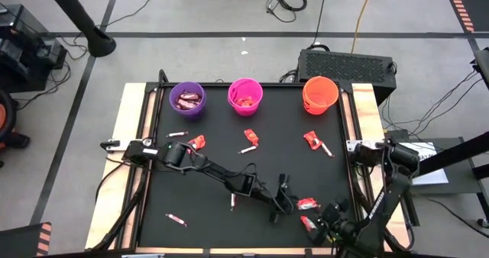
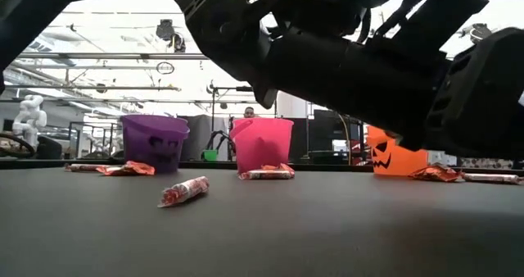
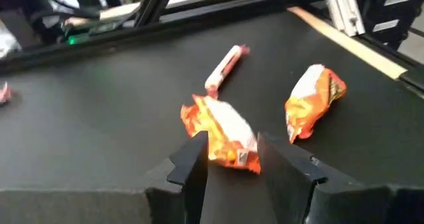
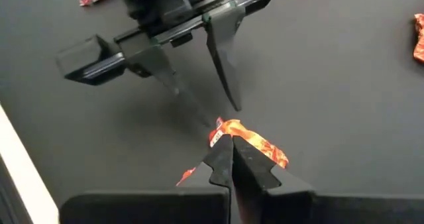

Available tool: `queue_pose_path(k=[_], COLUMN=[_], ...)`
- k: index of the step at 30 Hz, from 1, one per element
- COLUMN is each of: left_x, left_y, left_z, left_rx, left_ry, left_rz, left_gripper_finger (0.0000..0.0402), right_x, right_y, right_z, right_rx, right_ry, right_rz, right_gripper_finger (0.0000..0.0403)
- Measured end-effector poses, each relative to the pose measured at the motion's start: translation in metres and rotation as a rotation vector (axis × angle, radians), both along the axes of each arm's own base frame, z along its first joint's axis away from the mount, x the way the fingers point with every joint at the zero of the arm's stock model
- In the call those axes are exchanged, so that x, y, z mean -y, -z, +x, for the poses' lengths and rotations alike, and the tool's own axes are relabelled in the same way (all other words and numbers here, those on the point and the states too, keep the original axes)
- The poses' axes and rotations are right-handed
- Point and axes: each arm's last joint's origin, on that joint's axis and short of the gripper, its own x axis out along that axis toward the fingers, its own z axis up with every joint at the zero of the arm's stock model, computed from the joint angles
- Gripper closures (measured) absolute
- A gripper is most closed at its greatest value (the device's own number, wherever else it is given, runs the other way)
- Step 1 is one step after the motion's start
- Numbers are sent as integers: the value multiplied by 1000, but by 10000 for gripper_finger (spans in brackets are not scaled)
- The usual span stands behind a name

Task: Sort candy by brand, put in halloween buckets
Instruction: Put the red chocolate bar into the pink bucket

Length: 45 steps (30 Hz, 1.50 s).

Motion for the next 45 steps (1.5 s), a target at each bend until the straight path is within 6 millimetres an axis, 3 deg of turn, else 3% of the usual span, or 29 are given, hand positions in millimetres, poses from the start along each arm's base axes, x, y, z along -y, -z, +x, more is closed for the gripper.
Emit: queue_pose_path(k=[12, 19, 28, 45], left_x=[6, 9, -6, -2], left_y=[-3, 14, 30, 19], left_z=[0, 5, 15, 19], left_rx=[58, 135, 105, 185], left_ry=[68, 142, 118, 135], left_rz=[49, 113, 103, 130], left_gripper_finger=[263, 263, 263, 263], right_x=[1, 1, 1, 0], right_y=[0, 0, 1, 1], right_z=[1, 1, 1, 1], right_rx=[-5, -8, -7, -6], right_ry=[2, 0, -1, -4], right_rz=[-8, -8, -5, -3], right_gripper_finger=[403, 403, 403, 403])
